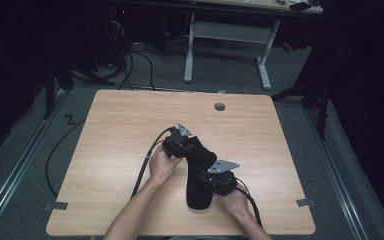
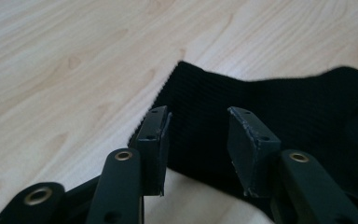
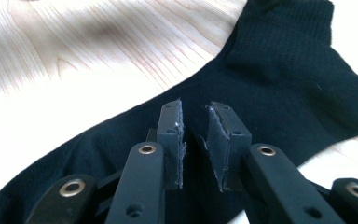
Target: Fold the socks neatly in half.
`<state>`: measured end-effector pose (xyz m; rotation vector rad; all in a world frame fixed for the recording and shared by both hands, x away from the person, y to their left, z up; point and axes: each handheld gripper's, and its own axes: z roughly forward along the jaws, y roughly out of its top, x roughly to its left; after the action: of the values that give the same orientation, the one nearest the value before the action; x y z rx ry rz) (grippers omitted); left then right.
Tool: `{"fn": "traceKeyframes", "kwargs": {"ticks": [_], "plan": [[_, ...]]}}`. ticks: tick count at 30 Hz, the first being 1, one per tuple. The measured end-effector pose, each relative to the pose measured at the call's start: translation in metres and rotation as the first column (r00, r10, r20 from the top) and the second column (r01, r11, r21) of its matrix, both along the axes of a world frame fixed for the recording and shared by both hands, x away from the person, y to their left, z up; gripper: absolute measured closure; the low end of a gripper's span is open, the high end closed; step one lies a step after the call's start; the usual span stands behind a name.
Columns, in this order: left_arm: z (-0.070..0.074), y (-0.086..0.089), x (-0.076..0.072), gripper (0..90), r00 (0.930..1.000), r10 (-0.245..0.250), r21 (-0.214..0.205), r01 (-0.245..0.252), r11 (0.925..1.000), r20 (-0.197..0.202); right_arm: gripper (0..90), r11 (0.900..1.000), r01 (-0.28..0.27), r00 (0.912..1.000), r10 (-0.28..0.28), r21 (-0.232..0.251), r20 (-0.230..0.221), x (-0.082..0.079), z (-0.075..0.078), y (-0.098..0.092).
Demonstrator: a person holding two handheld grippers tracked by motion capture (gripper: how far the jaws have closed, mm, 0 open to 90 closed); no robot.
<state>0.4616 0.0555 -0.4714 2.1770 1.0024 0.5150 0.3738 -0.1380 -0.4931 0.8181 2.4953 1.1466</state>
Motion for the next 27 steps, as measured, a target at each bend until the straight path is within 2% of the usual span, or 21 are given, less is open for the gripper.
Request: {"fn": "traceKeyframes", "kwargs": {"ticks": [6, 10, 13, 20, 24, 27], "plan": [[-0.008, 0.005, -0.018, 55.6, 1.0000, -0.003, -0.010, 0.003, 0.9999, -0.008, 75.4, 1.0000, 0.004, 0.9999, -0.004, -0.003, -0.010, 0.007, 0.001, 0.010], [-0.011, 0.006, -0.025, 53.4, 1.0000, 0.001, -0.010, -0.001, 0.9999, -0.010, 75.4, 0.9997, 0.024, 0.9987, -0.025, -0.005, -0.045, 0.014, -0.003, 0.012], [-0.013, 0.006, -0.029, 52.3, 0.9999, -0.002, -0.007, 0.002, 1.0000, -0.013, 75.4, 0.9998, 0.022, 0.9985, -0.022, -0.002, -0.049, 0.017, -0.004, 0.014], [-0.020, 0.004, -0.029, 51.3, 0.9995, 0.008, 0.007, -0.008, 0.9999, -0.031, 75.2, 1.0000, 0.003, 0.9990, -0.004, -0.007, -0.044, 0.017, 0.002, 0.022], [-0.024, 0.005, -0.026, 50.0, 0.9989, 0.022, -0.005, -0.022, 0.9997, -0.043, 75.3, 0.9999, 0.001, 0.9979, -0.002, -0.013, -0.065, 0.021, -0.003, 0.025], [-0.025, 0.005, -0.025, 50.0, 0.9990, 0.027, -0.010, -0.027, 0.9996, -0.036, 77.4, 0.9998, -0.002, 0.9976, 0.001, -0.021, -0.069, 0.023, -0.006, 0.027]]}}
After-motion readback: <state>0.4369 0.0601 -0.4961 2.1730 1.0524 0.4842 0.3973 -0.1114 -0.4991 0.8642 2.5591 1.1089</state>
